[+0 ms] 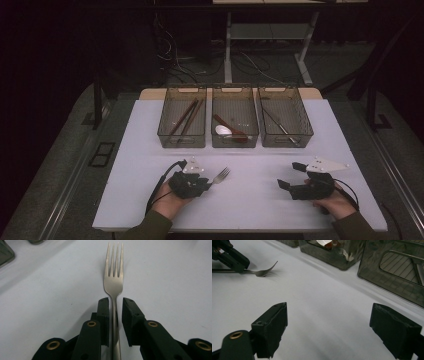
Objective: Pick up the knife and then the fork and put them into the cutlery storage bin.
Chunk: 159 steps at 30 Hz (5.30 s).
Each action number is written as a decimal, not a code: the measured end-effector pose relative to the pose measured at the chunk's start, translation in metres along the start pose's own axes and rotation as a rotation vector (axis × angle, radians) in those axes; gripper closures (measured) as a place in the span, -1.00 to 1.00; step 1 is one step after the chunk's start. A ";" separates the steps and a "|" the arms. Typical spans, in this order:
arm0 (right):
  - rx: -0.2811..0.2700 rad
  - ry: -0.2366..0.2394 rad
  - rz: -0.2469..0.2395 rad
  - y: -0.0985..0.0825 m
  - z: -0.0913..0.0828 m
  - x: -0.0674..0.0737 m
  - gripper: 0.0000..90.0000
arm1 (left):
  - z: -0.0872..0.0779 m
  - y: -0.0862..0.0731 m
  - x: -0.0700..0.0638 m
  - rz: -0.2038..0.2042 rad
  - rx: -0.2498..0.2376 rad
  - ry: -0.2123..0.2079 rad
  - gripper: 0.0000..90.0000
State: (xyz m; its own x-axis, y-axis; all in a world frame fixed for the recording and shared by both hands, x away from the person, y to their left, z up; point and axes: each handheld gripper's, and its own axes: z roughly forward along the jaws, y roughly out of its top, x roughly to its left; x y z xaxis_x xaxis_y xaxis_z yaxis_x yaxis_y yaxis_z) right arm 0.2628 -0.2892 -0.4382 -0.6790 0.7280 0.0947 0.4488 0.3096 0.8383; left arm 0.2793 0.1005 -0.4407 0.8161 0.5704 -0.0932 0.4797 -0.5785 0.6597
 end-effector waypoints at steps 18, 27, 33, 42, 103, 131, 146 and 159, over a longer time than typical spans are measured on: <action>0.033 0.037 0.074 0.010 0.003 0.000 -0.68 | -0.003 0.008 -0.006 0.059 -0.018 0.052 0.89; 0.025 0.139 0.103 0.038 0.012 0.009 -0.67 | -0.014 0.024 -0.007 0.041 -0.136 0.036 0.89; 0.000 0.189 0.072 0.060 0.024 0.022 -0.61 | -0.012 0.041 -0.017 0.063 -0.194 0.022 0.89; -0.051 0.237 0.067 0.092 0.040 0.035 -0.25 | 0.000 0.066 -0.029 0.078 -0.256 0.004 0.89; -0.179 -0.173 0.124 0.185 -0.033 -0.126 0.94 | -0.040 -0.036 0.030 -0.047 -0.261 -0.043 -1.00; 0.051 -0.219 0.218 0.140 0.054 -0.171 0.12 | -0.038 -0.032 0.021 0.003 -0.228 -0.057 -1.00; -0.026 -0.180 0.182 0.132 0.031 -0.155 -0.36 | -0.038 -0.033 0.022 0.008 -0.223 -0.051 -1.00; -0.064 -0.171 0.092 0.104 0.014 -0.092 -0.68 | -0.038 -0.036 0.022 0.007 -0.220 -0.038 -1.00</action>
State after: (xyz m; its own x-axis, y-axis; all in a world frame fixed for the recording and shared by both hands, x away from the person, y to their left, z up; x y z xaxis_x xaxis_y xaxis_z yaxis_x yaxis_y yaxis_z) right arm 0.3799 -0.3154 -0.3674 -0.5260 0.8463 0.0845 0.4631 0.2016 0.8631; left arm 0.2682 0.1560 -0.4381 0.8328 0.5418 -0.1135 0.3956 -0.4391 0.8067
